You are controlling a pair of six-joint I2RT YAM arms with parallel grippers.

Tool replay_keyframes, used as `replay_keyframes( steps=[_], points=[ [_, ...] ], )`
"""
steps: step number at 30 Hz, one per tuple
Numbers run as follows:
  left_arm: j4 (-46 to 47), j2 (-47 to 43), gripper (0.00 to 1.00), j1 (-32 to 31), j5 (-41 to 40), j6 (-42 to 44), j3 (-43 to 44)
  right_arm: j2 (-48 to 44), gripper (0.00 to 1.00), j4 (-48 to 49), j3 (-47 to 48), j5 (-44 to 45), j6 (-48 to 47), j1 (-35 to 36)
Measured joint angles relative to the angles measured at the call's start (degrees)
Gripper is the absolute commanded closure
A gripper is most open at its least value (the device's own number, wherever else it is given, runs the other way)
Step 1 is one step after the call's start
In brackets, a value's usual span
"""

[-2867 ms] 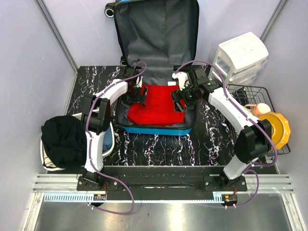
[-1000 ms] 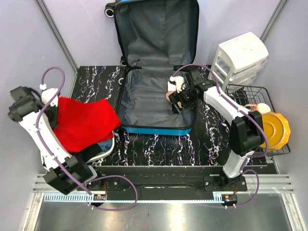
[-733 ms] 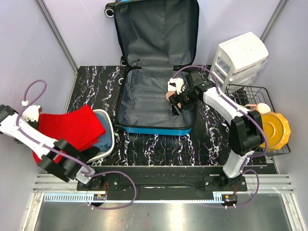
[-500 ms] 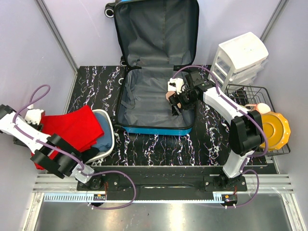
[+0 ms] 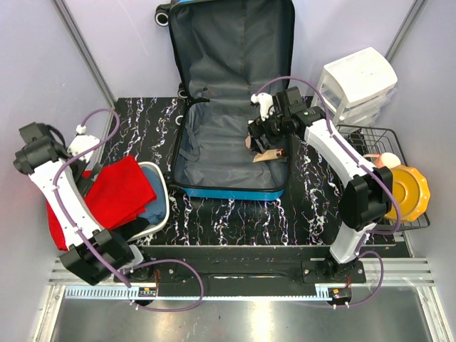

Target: Open, take out, and arrange the luggage

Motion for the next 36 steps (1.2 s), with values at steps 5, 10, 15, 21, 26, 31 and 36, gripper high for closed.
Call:
replay_keyframes(
  steps=[5,10,15,21,26,31,36],
  points=[
    [-1.36,5.25,0.01,-8.37,0.26,-8.2,13.88,-0.11,0.02,0.22,4.68,2.73,-1.49,-0.68],
    [-0.33,10.12,0.01,-16.74,1.33,-16.22,26.45,-0.11,0.03,-0.28,6.45,4.2,-1.7,-5.64],
    [-0.31,11.54,0.01,-28.2,4.15,-22.91,28.0,-0.09,0.03,-0.31,11.26,4.37,-2.51,-15.08],
    [1.31,16.72,0.01,-36.28,8.72,-28.28,27.96,1.09,0.04,0.42,16.57,7.96,-3.52,-25.03],
    [6.38,22.45,0.01,-40.76,15.98,-31.15,26.53,5.49,0.03,0.48,22.88,10.64,-3.63,-30.14],
    [10.78,25.81,0.01,-43.15,21.14,-33.48,22.91,10.62,0.04,-0.59,28.26,12.79,-4.55,-30.84],
    [13.2,26.36,0.01,-43.12,23.21,-35.52,21.94,15.65,0.08,-3.13,32.83,12.61,-3.74,-30.8]
  ],
)
